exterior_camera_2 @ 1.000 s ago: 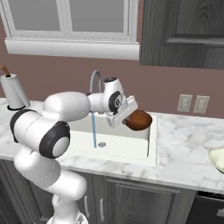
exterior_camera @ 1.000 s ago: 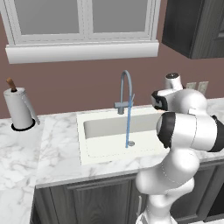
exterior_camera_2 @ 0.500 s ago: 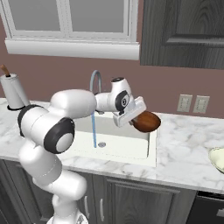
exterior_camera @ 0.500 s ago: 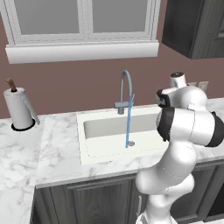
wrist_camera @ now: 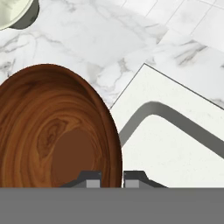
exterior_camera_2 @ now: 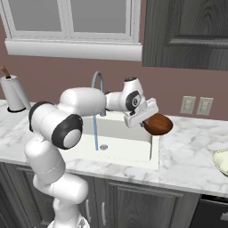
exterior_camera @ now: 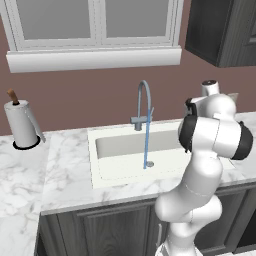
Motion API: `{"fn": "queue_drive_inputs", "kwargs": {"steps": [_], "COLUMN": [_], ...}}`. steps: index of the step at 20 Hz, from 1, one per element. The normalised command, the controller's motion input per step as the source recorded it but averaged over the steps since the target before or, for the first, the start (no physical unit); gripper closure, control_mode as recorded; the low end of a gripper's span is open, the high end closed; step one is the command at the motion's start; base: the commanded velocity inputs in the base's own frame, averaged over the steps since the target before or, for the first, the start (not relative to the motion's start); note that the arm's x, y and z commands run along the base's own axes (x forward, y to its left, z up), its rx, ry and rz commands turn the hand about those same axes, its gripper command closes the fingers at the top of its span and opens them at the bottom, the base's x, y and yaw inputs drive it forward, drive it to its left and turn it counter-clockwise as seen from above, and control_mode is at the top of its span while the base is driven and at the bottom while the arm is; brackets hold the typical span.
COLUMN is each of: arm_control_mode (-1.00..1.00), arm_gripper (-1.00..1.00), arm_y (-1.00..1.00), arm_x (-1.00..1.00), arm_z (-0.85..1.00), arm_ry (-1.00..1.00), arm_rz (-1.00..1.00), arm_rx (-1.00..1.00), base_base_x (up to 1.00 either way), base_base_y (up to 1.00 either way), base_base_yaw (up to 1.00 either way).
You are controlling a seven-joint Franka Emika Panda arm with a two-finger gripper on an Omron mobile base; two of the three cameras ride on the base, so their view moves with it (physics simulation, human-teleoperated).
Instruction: Rinse each bowl for a few seconds and place them down in the sink or on the counter.
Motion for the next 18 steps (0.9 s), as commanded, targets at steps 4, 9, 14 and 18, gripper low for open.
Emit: {"fn": "queue_drive_inputs", "kwargs": {"steps": [4, 9, 14, 18], "arm_control_mode": [-1.00, -1.00, -1.00, -1.00], "arm_gripper": [1.00, 1.00, 1.00, 1.00], "arm_y": [-0.16, -0.15, -0.18, -0.08], "arm_x": [0.19, 0.09, 0.07, 0.06], "arm_z": [-0.01, -0.09, -0.16, -0.22], "arm_ry": [0.00, -0.01, 0.00, -0.04], "arm_rz": [-0.11, -0.09, -0.08, -0.08], "arm_rx": [-0.01, -0.03, -0.02, -0.05], "base_base_x": [0.00, 0.00, 0.00, 0.00], "base_base_y": [0.00, 0.00, 0.00, 0.00], "base_base_yaw": [0.00, 0.00, 0.00, 0.00]}}
